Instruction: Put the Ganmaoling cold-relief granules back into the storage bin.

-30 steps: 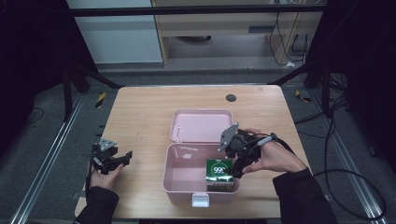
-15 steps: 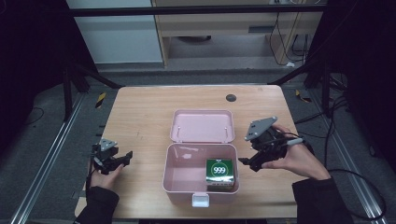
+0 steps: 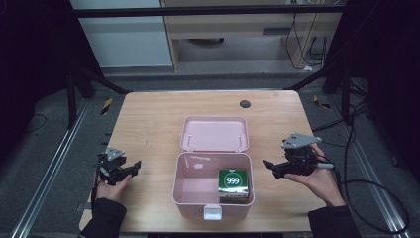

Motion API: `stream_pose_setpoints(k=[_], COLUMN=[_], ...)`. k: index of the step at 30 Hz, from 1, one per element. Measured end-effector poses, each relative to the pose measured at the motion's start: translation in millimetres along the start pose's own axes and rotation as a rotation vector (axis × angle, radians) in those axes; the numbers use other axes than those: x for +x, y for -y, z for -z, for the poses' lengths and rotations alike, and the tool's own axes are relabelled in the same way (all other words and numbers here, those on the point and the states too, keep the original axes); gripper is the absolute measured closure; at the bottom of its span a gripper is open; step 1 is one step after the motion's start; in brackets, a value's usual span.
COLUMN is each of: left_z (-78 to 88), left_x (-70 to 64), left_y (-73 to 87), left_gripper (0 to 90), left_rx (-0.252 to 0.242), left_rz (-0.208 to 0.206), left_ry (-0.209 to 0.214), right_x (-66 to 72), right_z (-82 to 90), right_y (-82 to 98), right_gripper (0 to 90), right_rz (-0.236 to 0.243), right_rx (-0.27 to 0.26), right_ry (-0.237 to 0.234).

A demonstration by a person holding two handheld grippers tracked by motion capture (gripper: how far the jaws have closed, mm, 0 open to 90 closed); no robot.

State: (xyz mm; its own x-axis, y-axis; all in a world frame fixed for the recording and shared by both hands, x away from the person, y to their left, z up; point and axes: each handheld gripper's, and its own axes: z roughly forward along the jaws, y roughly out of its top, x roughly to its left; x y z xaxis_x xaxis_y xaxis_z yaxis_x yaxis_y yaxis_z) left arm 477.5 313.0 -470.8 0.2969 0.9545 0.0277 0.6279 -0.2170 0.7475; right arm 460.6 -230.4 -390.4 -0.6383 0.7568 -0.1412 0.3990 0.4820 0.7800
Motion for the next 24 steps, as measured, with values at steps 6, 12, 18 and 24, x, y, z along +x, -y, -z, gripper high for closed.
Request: stream_pose_setpoints(k=[6, 12, 18, 24], left_z=[0.0, -0.5, -2.2, -4.0], left_x=[0.0, -0.1, -1.0, -0.1], left_y=[0.2, 0.0, 0.1, 0.9], left_gripper=[38.4, 39.2, 39.3, 37.8], left_rx=[0.000, 0.000, 0.004, 0.007], left_rz=[-0.001, -0.004, -0.009, -0.012], left_ry=[0.003, 0.004, 0.003, -0.002], right_x=[-13.5, -26.7, -35.1, -42.9], right_z=[-11.9, -17.1, -22.2, -28.5], right_y=[25.4, 47.0, 67.3, 82.5], right_gripper=[6.1, 5.3, 5.0, 4.1], right_rz=[-0.145, -0.236, -0.293, -0.325], right_rx=[-0.033, -0.047, -0.029, -0.002], right_ry=[0.093, 0.182, 0.226, 0.270])
